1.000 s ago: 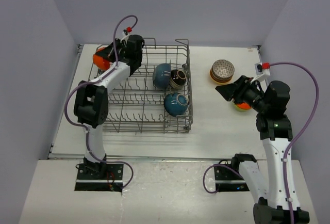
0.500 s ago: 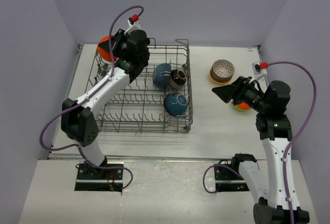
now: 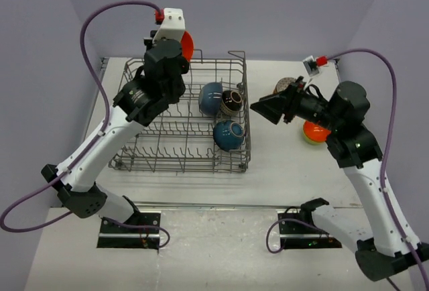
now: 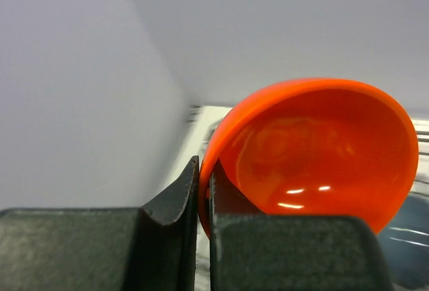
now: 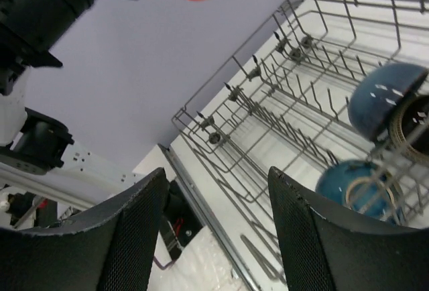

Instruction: Unload the bowls from the dish rack

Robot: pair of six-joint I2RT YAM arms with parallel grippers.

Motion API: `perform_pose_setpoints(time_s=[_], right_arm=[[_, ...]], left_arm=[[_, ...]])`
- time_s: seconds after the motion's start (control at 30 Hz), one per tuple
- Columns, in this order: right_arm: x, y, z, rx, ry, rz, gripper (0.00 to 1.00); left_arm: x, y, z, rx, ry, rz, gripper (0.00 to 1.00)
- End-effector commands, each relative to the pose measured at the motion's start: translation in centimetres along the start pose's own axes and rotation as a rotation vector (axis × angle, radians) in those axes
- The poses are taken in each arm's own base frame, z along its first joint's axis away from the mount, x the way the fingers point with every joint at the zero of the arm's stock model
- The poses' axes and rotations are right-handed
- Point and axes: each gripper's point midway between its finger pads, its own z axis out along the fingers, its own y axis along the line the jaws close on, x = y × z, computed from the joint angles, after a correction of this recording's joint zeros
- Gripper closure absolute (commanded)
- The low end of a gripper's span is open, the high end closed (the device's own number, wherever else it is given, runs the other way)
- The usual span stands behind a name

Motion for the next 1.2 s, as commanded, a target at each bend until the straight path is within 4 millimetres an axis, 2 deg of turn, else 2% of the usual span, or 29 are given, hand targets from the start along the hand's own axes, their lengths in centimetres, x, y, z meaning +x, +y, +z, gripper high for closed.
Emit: perform_pose_setpoints(time_s=[0.0,0.03,0.07,0.1,0.13,0.17,0.2,0.23,0.27,0.3,0.33,0.4,0.47,0.53,0.57,0.6,0.63,0.8,1.17], right_arm=[[-3.1,0.0,3.1,0.083,-0.071,-0.06,0.36],[-4.2,-0.3,3.6,0.124,-0.106,-0.063,0.37],[-3.9,-1.1,4.9,0.146,-0.086,-0.054,0.37],[-3.4,-0.4,6.0,0.137,-0.064,-0.071,0.37],[-4.2,0.3,6.5,0.145,-0.08,-0.094,0.37],[-3.8,-1.4,8.0,0.222,-0.064,-0.094,0.36],[-3.3,-0.8,9.0,0.229,-0.041,-0.121,0.36],[-4.1,-0.5,9.2,0.264,-0.046,-0.139,0.36],[-3.8,-2.7,10.6,0.374,-0.037,-0.163,0.35],[-3.5,-2.5,11.3,0.399,-0.024,-0.179,0.35],[-4.5,-2.4,11.5,0.43,-0.043,-0.191,0.35],[-3.5,-4.4,12.4,0.546,-0.013,-0.213,0.35],[-3.5,-5.2,12.5,0.608,-0.016,-0.235,0.37],[-3.2,-5.8,12.7,0.644,-0.015,-0.25,0.44],[-3.1,-5.8,12.8,0.647,-0.015,-0.253,0.48],[-3.1,-6.0,12.8,0.659,-0.016,-0.257,0.59],[-3.0,-6.1,13.0,0.664,-0.009,-0.258,0.64],[-2.7,-6.4,13.2,0.666,0.0,-0.263,0.81],[-0.8,-6.7,14.0,0.634,0.053,-0.251,0.78]], left_arm=[[4.0,-6.7,-1.9,0.383,0.155,-0.143,1.0],[4.0,-7.8,-2.3,0.435,0.154,-0.168,1.0],[4.4,-8.1,-2.4,0.45,0.162,-0.169,1.0],[4.8,-8.6,-2.6,0.462,0.175,-0.179,1.0],[5.4,-9.5,-3.0,0.507,0.196,-0.171,1.0],[5.6,-10.0,-3.2,0.534,0.203,-0.176,1.0],[5.6,-10.4,-3.6,0.563,0.209,-0.192,1.0],[5.8,-11.3,-4.3,0.62,0.22,-0.2,1.0],[5.8,-11.4,-4.6,0.643,0.224,-0.206,1.0],[5.8,-11.7,-4.9,0.659,0.231,-0.224,1.0],[5.6,-12.0,-5.3,0.69,0.228,-0.237,1.0],[6.2,-12.3,-5.6,0.707,0.241,-0.239,1.0],[6.5,-12.5,-6.0,0.732,0.251,-0.241,1.0],[6.6,-12.8,-6.3,0.751,0.256,-0.246,1.0],[6.9,-12.9,-6.4,0.757,0.259,-0.246,1.0],[6.9,-12.9,-6.5,0.76,0.258,-0.248,1.0],[6.9,-12.9,-6.5,0.76,0.258,-0.25,1.0],[6.8,-12.5,-6.5,0.756,0.247,-0.268,1.0],[6.2,-12.0,-5.7,0.74,0.232,-0.303,1.0]])
